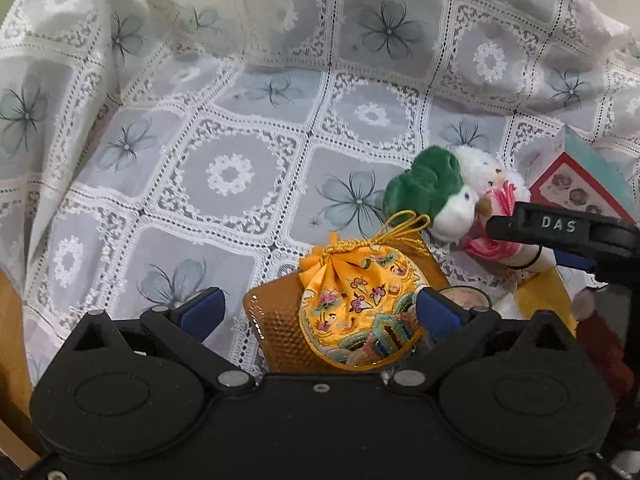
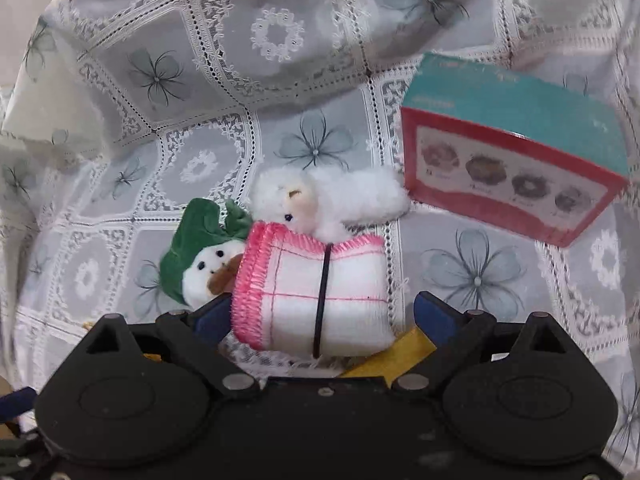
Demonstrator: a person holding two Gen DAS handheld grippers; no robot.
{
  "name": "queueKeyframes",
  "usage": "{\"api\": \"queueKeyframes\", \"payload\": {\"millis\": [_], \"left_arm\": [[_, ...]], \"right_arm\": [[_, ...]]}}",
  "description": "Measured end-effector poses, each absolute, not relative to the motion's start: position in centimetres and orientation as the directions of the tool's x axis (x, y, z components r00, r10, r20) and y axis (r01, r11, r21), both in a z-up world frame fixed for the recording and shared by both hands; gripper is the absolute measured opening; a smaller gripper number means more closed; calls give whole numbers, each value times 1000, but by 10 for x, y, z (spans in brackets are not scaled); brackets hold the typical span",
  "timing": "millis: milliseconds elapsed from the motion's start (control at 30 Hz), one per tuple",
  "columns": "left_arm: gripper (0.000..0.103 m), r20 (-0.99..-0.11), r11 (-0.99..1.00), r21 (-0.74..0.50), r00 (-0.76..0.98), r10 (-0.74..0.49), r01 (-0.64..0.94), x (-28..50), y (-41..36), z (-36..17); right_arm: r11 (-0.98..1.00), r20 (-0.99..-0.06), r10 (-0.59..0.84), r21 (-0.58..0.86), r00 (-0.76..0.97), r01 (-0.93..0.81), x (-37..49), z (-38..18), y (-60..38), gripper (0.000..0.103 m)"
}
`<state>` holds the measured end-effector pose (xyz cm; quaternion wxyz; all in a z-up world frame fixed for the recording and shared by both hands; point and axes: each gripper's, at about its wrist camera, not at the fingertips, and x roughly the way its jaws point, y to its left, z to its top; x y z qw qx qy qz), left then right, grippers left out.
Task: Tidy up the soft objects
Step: 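Grasp the yellow embroidered pouch with left gripper while right gripper grasps the pink-edged towel roll, then lift the yellow pouch with left gripper while right gripper carries the towel roll to the basket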
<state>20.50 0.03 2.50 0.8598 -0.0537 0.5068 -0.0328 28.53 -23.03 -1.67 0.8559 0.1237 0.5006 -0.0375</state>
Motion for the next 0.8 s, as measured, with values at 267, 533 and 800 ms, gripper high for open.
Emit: {"api": "queueKeyframes", "payload": {"millis": [267,533,800], "left_arm": [[100,-878,990,-143,462,-127,0,217,-11,12],[101,-891,986,-165,429,-150,2,222,-19,-3],[100,-905,989,-151,401,-142,11,228,-21,-11]], "right_arm": [[967,-870,111,206,480,149,293,-27,-231,77],[964,-852,101,212,514,162,288,-19,-238,77],[964,-836,94,213,540,162,283,-16,-240,78]]}}
